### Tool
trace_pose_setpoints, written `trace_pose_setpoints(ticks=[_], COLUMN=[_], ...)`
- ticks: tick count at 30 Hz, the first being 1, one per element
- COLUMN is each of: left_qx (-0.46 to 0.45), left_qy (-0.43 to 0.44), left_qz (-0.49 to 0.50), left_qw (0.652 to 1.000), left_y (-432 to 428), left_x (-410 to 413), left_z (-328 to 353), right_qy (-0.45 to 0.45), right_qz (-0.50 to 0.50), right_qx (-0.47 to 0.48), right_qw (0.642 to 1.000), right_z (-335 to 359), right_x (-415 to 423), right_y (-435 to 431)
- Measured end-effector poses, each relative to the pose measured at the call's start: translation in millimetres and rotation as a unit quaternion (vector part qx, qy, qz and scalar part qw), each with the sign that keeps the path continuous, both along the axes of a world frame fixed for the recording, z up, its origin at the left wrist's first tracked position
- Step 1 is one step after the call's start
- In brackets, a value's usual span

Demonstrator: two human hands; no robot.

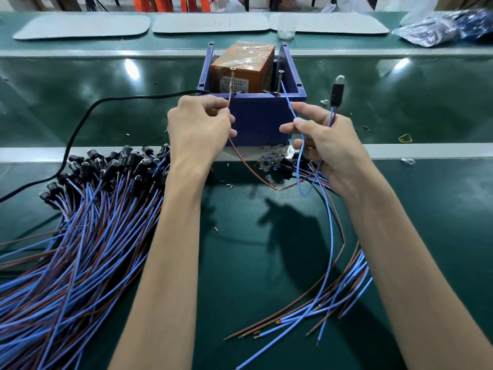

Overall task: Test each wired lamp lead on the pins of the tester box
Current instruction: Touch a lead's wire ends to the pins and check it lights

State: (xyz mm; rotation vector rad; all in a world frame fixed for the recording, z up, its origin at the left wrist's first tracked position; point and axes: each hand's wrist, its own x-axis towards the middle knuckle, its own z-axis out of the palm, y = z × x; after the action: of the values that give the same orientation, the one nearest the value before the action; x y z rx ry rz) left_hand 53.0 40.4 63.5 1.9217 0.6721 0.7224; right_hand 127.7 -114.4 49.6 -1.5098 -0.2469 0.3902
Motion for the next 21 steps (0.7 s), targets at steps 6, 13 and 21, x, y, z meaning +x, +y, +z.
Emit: trace_pose_setpoints(ticks=[6, 13, 21], left_qx=[-0.002, -0.004, -0.009], left_qy=[0.001, -0.003, -0.004], left_qz=[-0.004, -0.005, -0.004], left_qw=[1.0, 1.0, 1.0], left_y=[-0.5, -0.3, 1.2], left_x=[-0.1, -1.4, -1.5], left_z=[0.8, 0.8, 2.3], right_qy=[0.0, 0.007, 0.019], right_qz=[0.003, -0.004, -0.002], right_qx=[0.003, 0.022, 0.045], right_qw=[1.0, 1.0, 0.999], right_z=[0.2, 2.3, 2.7], right_x=[-0.2, -0.8, -0.4], right_y=[0.0, -0.8, -0.3])
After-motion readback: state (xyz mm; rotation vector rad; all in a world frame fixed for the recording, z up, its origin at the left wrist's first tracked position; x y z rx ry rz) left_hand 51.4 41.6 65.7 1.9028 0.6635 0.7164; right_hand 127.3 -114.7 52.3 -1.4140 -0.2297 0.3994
